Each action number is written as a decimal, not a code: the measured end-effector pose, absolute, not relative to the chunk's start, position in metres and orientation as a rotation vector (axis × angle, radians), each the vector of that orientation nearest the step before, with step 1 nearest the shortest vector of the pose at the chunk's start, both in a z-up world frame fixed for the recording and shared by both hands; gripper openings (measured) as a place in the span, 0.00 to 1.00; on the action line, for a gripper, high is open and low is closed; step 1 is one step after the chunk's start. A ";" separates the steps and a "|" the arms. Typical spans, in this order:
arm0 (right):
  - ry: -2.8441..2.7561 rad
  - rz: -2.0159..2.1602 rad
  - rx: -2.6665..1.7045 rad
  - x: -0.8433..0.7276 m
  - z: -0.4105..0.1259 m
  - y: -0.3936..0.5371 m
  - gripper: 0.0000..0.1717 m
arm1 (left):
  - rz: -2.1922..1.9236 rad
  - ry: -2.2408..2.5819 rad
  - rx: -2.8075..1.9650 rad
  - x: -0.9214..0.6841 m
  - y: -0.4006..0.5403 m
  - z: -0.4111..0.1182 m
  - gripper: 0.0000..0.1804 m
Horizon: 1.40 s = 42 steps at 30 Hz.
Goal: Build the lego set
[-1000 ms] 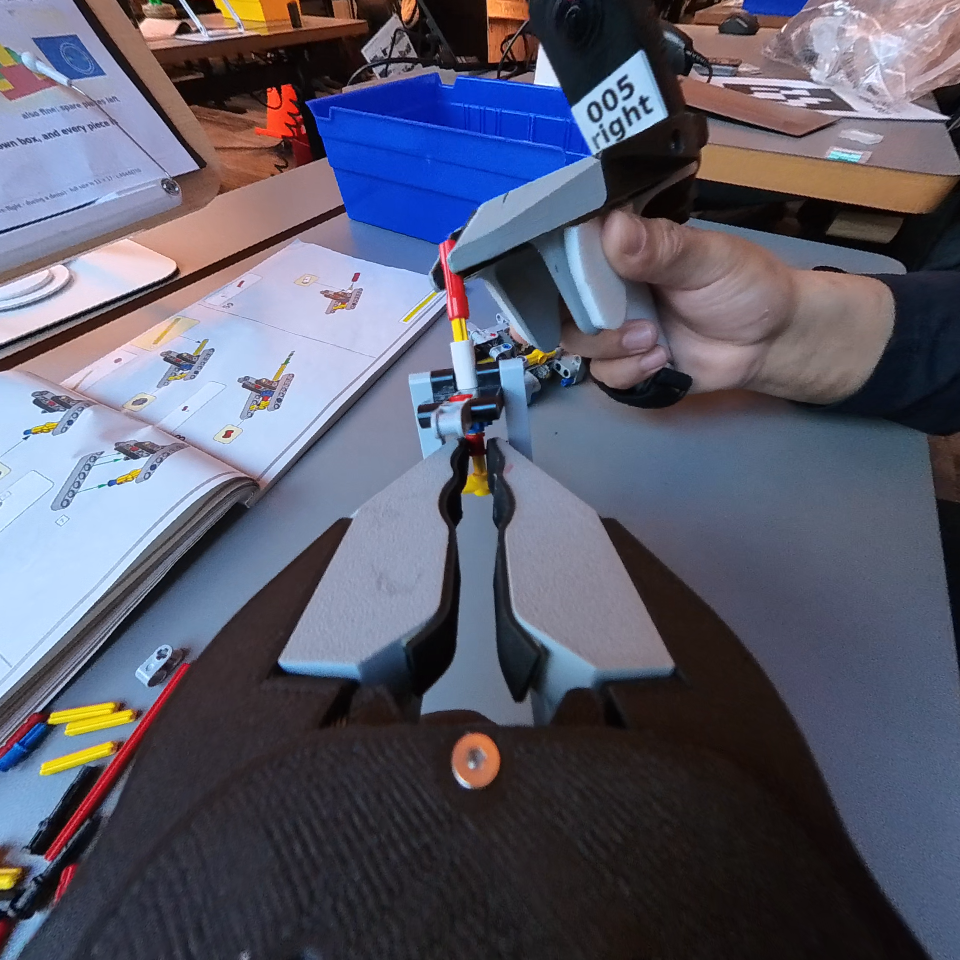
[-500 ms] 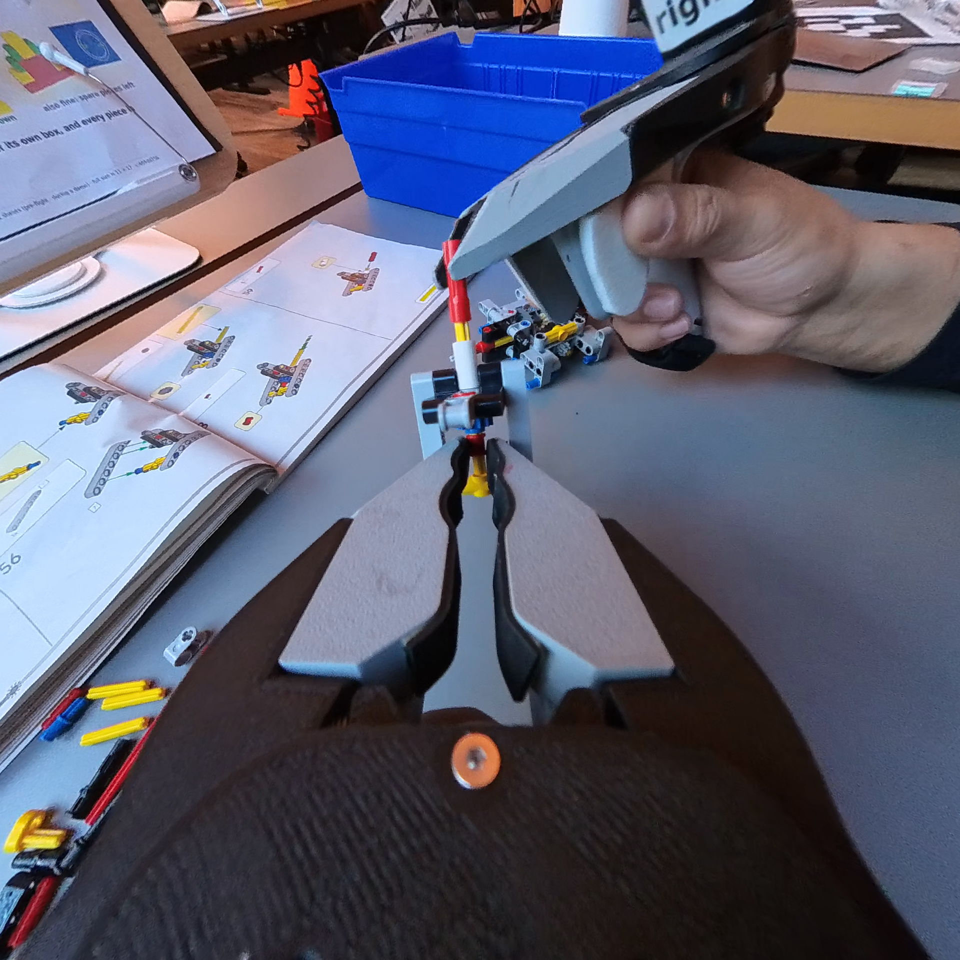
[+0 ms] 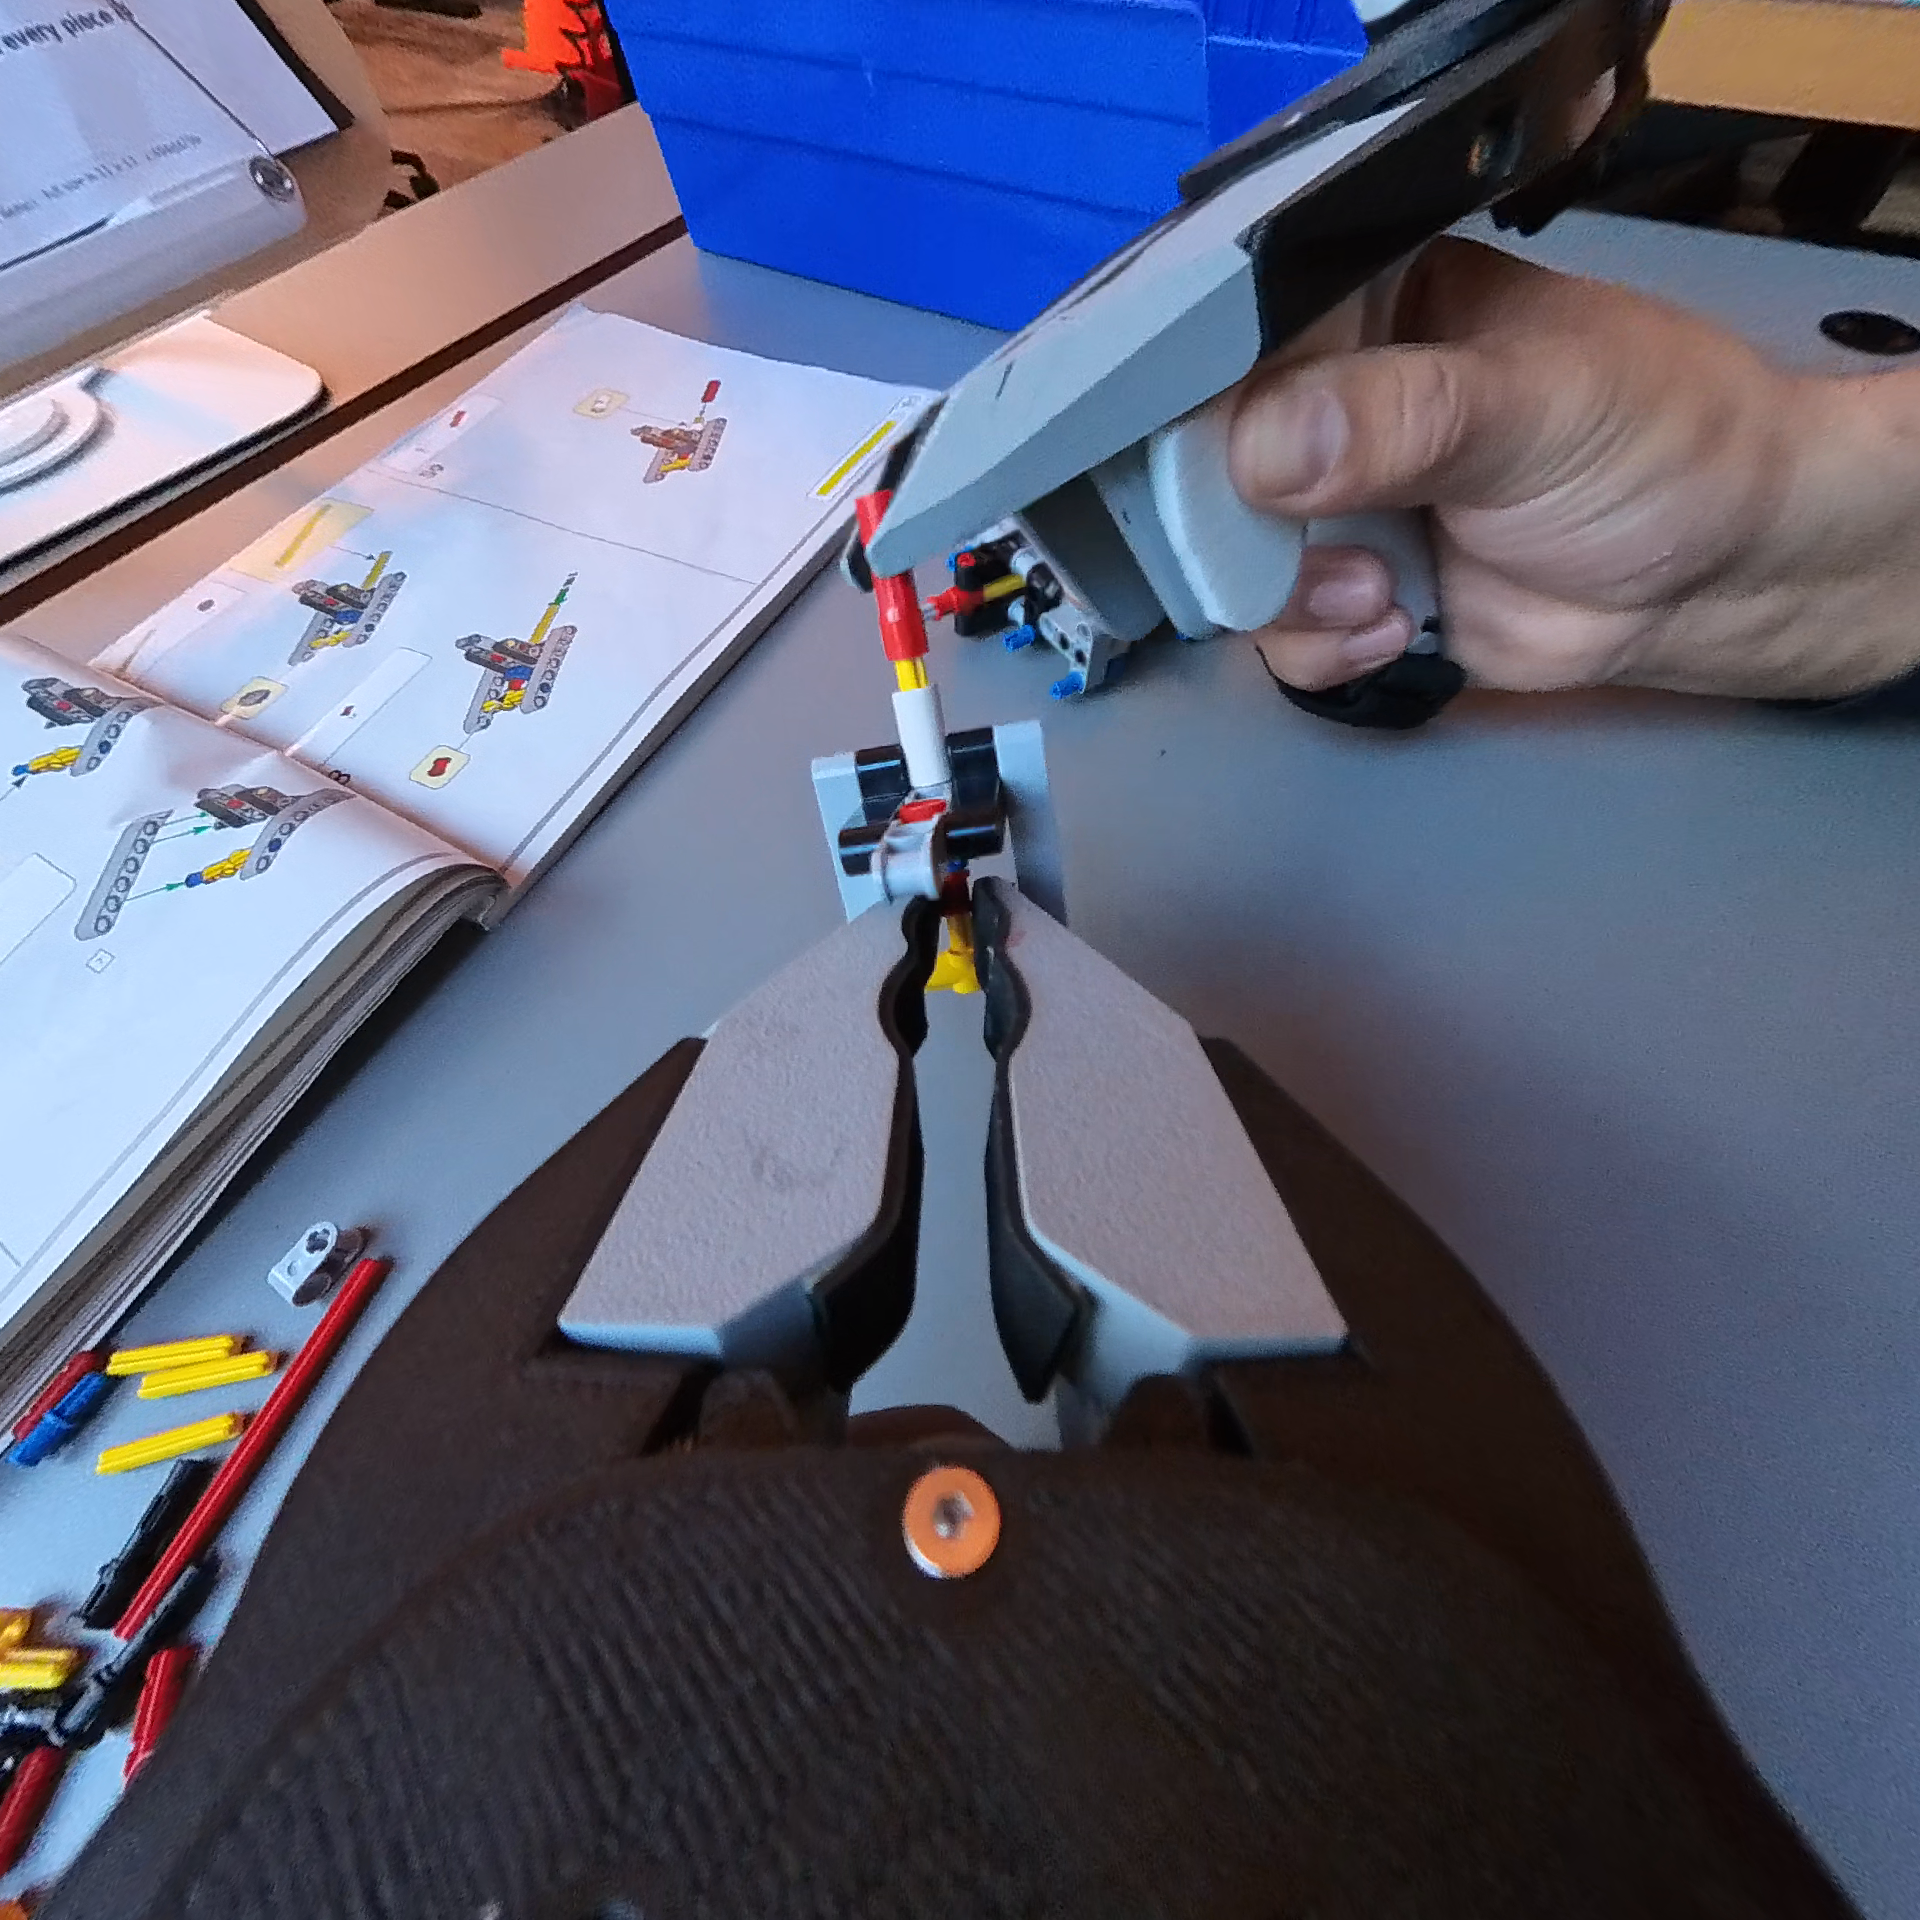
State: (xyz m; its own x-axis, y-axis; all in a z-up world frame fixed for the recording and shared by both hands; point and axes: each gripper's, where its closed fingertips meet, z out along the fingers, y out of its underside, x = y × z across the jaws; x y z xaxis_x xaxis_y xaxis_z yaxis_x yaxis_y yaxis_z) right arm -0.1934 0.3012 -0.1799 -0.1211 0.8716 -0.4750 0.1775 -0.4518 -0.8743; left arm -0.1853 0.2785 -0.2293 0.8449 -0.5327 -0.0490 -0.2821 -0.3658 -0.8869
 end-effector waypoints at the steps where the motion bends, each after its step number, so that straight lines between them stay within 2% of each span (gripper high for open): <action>1: -1.158 1.642 -1.612 -0.193 -0.182 0.301 0.01 | -0.299 0.605 -1.978 -0.185 0.278 -0.230 0.02; 12: -1.015 1.727 -1.684 -0.193 -0.191 0.303 0.01 | -0.252 0.618 -1.999 -0.186 0.279 -0.234 0.01; 42: -1.045 1.712 -1.724 -0.193 -0.197 0.303 0.01 | -0.239 0.631 -2.020 -0.186 0.278 -0.239 0.00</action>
State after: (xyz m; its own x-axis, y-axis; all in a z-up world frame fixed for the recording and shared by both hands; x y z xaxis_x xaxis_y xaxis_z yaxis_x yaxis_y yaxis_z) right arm -0.1932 0.3027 -0.1973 -0.0808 0.7924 -0.6046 0.1751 -0.5859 -0.7913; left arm -0.1862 0.2783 -0.2390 0.8465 -0.5251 -0.0882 -0.3348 -0.3961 -0.8550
